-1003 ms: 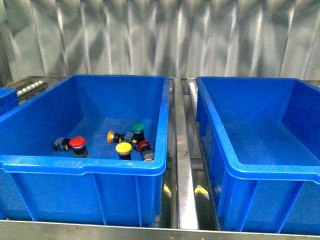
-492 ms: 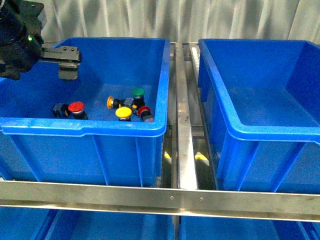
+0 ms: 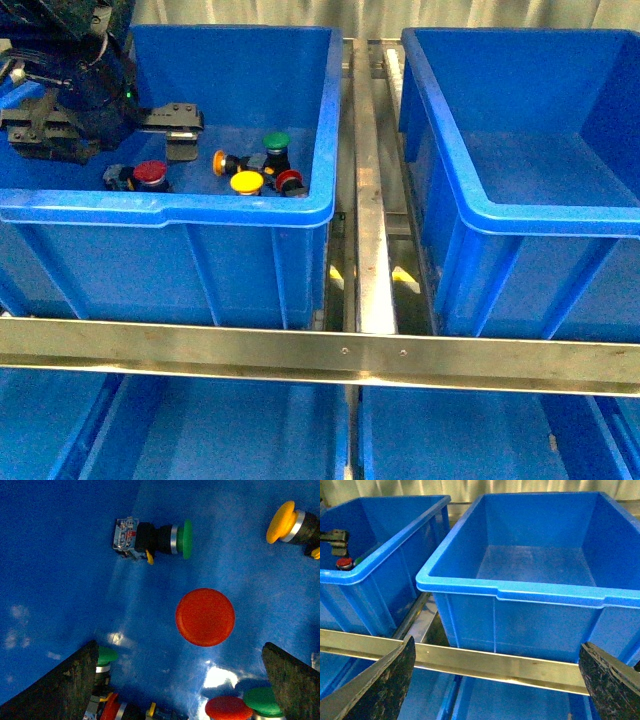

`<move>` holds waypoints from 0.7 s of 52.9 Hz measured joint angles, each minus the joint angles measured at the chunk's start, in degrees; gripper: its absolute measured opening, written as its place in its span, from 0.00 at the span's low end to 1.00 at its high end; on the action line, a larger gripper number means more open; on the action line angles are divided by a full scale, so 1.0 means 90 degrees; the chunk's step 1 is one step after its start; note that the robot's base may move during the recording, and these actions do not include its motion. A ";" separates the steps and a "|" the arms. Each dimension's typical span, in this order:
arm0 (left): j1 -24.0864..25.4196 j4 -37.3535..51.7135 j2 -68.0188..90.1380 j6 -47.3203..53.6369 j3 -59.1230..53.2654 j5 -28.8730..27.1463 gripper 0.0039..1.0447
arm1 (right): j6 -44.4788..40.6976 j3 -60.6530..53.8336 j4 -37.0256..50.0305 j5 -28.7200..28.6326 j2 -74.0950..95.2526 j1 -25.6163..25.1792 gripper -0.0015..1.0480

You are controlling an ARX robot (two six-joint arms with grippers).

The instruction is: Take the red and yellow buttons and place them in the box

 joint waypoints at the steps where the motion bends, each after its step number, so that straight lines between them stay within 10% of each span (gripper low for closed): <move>1: -0.0005 0.0000 0.0036 0.0000 0.0027 0.0000 0.93 | 0.0000 0.0000 0.0000 0.0002 0.0000 0.0000 0.94; 37: -0.0085 -0.0236 0.0692 -0.0199 0.0826 -0.0321 0.93 | 0.0000 0.0000 0.0000 0.0002 0.0000 0.0000 0.94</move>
